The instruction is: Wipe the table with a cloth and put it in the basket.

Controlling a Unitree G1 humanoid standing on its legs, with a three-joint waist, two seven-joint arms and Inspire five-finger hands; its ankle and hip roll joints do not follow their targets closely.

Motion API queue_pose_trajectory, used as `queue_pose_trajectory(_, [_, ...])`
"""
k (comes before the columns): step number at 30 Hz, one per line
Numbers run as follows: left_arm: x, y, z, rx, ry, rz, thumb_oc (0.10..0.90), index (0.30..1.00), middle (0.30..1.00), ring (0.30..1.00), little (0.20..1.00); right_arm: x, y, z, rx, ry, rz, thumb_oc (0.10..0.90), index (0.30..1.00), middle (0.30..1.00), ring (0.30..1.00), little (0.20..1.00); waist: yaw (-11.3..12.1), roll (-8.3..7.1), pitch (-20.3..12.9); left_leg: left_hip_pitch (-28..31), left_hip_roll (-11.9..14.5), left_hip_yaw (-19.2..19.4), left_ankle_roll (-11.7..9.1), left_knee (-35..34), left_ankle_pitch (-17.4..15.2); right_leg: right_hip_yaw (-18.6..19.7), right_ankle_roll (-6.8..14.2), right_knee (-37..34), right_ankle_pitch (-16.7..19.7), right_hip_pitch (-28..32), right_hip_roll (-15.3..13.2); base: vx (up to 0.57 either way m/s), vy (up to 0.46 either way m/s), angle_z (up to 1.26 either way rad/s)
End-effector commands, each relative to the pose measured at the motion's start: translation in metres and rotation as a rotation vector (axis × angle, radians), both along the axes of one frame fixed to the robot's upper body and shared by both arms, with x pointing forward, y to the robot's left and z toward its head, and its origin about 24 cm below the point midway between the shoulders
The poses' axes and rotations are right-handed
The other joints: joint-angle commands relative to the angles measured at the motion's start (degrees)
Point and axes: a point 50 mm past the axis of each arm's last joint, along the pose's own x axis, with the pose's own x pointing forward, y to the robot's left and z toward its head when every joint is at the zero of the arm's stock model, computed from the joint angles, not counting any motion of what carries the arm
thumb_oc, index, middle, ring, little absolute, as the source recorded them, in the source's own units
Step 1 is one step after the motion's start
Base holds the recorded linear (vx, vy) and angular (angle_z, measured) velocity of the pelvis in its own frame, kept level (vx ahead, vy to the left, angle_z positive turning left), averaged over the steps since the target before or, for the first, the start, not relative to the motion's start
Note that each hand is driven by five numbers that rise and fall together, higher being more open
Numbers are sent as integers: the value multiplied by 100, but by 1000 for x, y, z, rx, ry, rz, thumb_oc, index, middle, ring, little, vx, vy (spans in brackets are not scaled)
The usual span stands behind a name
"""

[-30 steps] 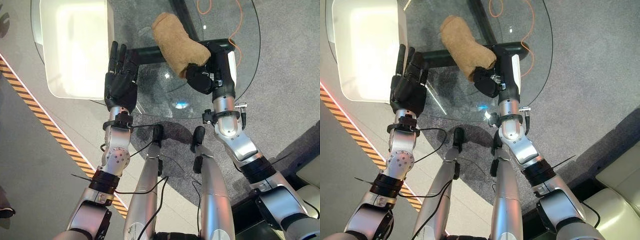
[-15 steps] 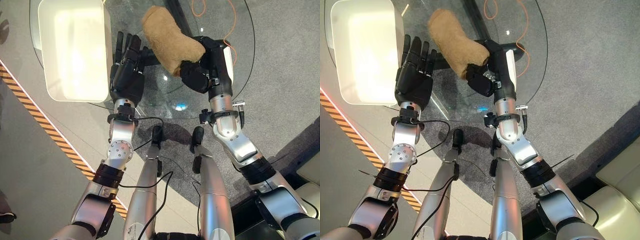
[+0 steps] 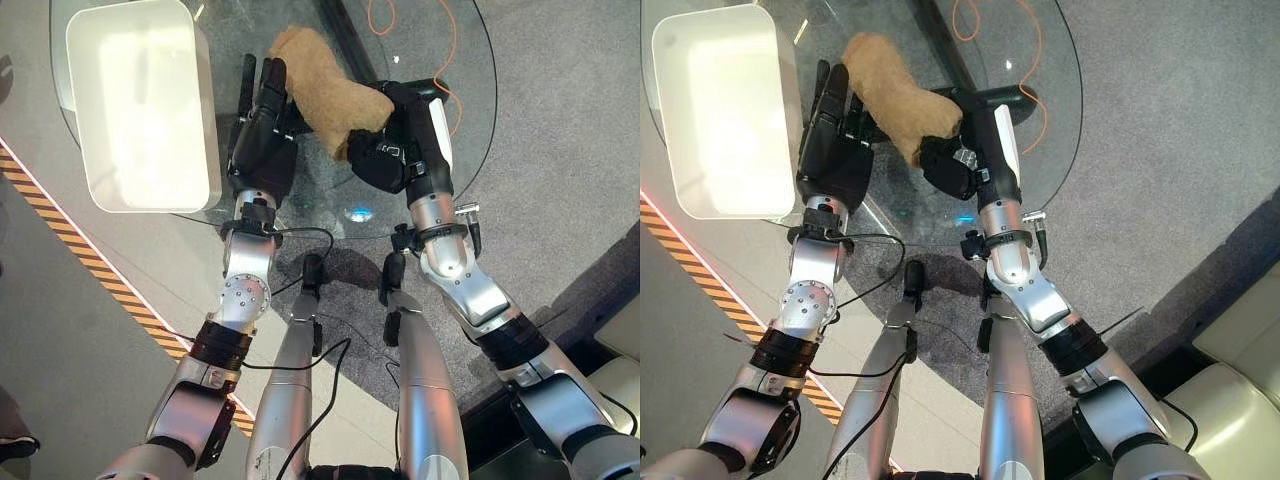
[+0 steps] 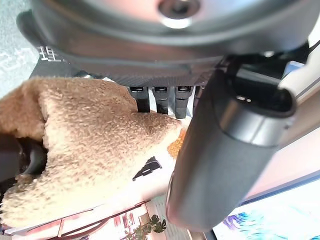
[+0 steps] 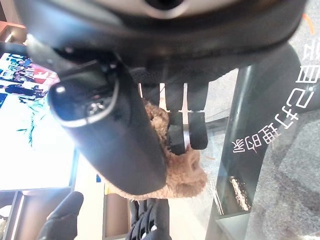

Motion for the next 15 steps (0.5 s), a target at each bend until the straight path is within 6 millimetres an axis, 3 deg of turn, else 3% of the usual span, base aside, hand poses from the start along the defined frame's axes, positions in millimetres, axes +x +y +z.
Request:
queue_pose_trajectory(1, [-9,-15,57,-1,-229,-43,800,900,900,900,900,-67,45,90,95,-480,368,100,300,300,300,200,68,-47,-171,156,-365,542,302,165,-322,-243,194,-419,-184,432,267,0,0,0])
queue_pose_trajectory(15, [-5,-22,54,51,-174,-68,800,900,900,900,900,-71,54,92,32,-473,451,100,300,300,300,200,77,-56,-171,177,-378,547,293,143,-307,-272,206,-467,-165,465,251,0,0,0])
